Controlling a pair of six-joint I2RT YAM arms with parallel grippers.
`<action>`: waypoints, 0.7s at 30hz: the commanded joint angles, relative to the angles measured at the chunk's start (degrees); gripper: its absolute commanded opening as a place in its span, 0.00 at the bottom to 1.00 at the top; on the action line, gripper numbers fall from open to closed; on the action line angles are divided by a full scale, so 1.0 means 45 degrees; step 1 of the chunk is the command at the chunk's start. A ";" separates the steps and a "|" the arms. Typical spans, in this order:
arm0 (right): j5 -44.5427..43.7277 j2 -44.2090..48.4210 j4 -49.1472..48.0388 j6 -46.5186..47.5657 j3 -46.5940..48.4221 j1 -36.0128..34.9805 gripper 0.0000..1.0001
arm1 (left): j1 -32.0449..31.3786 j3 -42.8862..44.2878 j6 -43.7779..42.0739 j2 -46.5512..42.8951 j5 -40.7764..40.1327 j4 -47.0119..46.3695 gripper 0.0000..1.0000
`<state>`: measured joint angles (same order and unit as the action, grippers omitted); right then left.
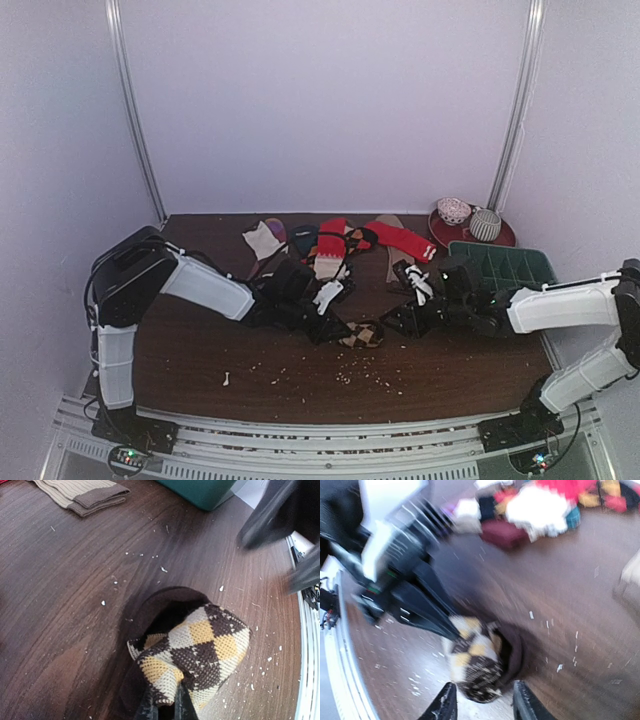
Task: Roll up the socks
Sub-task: Roll a pair of socks at the center of the board.
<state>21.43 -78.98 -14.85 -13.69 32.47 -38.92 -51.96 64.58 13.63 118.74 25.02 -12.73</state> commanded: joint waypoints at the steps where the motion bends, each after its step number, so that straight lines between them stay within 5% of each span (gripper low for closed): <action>1: 0.1114 0.0716 -0.0005 0.0195 0.0322 0.0074 0.43 | -0.0073 -0.0867 -0.0119 0.1361 -0.1787 0.3942 0.00; 9: 0.2172 -0.1926 -0.1512 -0.0771 0.1203 -0.0027 0.43 | -0.0073 -0.0825 -0.0117 0.1454 -0.1794 0.3884 0.00; 21: 0.1452 -0.3011 -0.2388 -0.1624 0.0918 -0.0796 0.44 | -0.0073 -0.0745 -0.0156 0.1579 -0.1733 0.3850 0.00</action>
<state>28.86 -91.98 -23.77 -19.29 36.88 -40.95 -51.96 64.82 13.65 118.80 24.67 -12.38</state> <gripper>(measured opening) 0.434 0.041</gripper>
